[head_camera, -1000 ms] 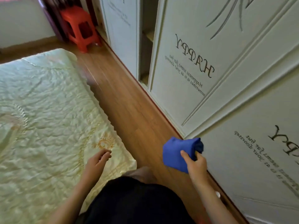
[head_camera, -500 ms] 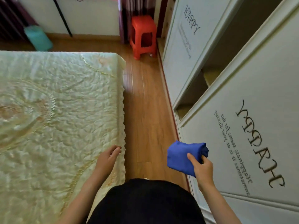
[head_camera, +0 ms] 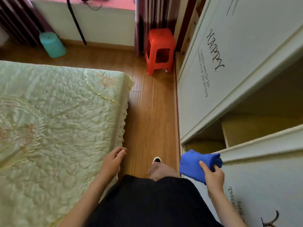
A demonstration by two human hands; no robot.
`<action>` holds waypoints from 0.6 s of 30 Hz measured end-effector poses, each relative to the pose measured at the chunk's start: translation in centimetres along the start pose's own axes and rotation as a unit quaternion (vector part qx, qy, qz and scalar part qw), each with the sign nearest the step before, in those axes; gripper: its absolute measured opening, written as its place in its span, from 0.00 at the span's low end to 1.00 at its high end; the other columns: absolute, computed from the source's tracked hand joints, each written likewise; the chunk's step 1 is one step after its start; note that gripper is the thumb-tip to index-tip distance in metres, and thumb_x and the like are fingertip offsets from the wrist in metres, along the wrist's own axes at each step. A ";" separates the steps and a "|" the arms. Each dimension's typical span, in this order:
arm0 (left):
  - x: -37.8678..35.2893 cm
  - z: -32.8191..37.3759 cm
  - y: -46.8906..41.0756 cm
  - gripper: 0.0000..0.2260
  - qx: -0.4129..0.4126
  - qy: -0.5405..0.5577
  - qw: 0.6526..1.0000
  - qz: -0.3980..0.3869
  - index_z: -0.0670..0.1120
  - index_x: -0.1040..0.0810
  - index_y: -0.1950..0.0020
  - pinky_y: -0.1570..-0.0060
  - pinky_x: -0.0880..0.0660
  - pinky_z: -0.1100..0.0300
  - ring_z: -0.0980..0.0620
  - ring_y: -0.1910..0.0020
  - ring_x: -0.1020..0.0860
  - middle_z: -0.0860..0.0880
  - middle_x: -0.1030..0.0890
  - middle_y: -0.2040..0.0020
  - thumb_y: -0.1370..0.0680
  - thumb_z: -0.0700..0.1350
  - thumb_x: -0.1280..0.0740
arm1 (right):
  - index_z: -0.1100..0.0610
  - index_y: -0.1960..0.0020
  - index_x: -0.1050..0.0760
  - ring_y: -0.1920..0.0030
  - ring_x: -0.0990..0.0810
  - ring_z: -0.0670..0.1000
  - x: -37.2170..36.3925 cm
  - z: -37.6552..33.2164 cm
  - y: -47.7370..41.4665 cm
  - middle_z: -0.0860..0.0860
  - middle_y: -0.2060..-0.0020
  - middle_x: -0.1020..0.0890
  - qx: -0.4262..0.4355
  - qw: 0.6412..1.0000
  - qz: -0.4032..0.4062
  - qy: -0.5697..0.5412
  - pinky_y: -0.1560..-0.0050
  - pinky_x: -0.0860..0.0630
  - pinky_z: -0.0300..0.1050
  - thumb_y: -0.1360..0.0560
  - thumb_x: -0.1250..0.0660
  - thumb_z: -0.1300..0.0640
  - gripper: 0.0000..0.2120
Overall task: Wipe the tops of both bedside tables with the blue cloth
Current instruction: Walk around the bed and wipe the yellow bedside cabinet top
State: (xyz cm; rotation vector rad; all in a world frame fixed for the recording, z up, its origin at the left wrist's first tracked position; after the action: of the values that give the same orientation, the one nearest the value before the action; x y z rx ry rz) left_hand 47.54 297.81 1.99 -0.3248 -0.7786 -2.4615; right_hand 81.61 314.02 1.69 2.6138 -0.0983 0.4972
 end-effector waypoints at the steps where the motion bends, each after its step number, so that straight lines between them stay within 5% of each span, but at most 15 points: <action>1: -0.2 0.9 -1.6 0.10 0.014 0.010 1.000 0.011 0.51 0.19 0.50 0.54 0.23 0.54 0.46 0.54 0.19 0.47 0.16 0.55 0.19 0.46 0.40 | 0.65 0.44 0.23 0.52 0.21 0.58 -1.2 -1.6 -2.2 0.59 0.51 0.19 0.001 1.000 -0.007 0.004 0.51 0.27 0.48 0.27 0.28 0.60 0.14; 5: 0.9 4.2 -7.3 0.09 0.053 0.034 0.996 0.064 0.51 0.19 0.52 0.56 0.27 0.61 0.52 0.54 0.19 0.49 0.16 0.55 0.19 0.44 0.39 | 0.65 0.47 0.21 0.52 0.19 0.58 -7.4 -8.7 -9.6 0.59 0.54 0.17 0.017 0.998 -0.060 0.028 0.53 0.25 0.47 0.27 0.28 0.59 0.12; 11: 4.4 4.8 -17.2 0.11 0.124 0.048 0.982 0.132 0.50 0.19 0.54 0.50 0.24 0.46 0.46 0.54 0.19 0.47 0.16 0.57 0.23 0.51 0.40 | 0.63 0.51 0.23 0.60 0.21 0.48 -18.9 -18.8 -18.9 0.56 0.58 0.19 0.065 0.982 -0.159 0.076 0.66 0.27 0.29 0.26 0.29 0.61 0.07; 15: 5.7 6.1 -25.8 0.10 0.155 0.074 0.974 0.148 0.50 0.20 0.56 0.51 0.25 0.48 0.43 0.54 0.19 0.45 0.17 0.57 0.20 0.45 0.39 | 0.61 0.49 0.22 0.53 0.18 0.56 -26.0 -22.2 -25.1 0.58 0.54 0.17 0.045 0.981 -0.168 0.090 0.51 0.22 0.49 0.27 0.28 0.59 0.09; 18: 7.9 9.6 -33.7 0.09 0.148 0.088 0.974 0.149 0.49 0.20 0.56 0.52 0.26 0.49 0.42 0.54 0.20 0.44 0.17 0.58 0.21 0.48 0.38 | 0.60 0.49 0.23 0.52 0.19 0.57 -30.7 -26.0 -29.4 0.58 0.53 0.17 0.035 0.984 -0.156 0.081 0.48 0.22 0.52 0.27 0.28 0.59 0.09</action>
State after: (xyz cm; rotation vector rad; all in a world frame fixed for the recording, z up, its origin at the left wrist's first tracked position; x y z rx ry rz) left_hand 22.88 323.47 -2.84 -0.0996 -0.9302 -2.0279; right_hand 49.03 351.57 -1.00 2.5771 0.3832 0.6059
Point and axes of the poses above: each hand's wrist, its own y-axis away from the middle knuckle, its own x-axis out of the back of the hand, z = x × y, the point moved 4 cm from there along -y, towards the middle knuckle
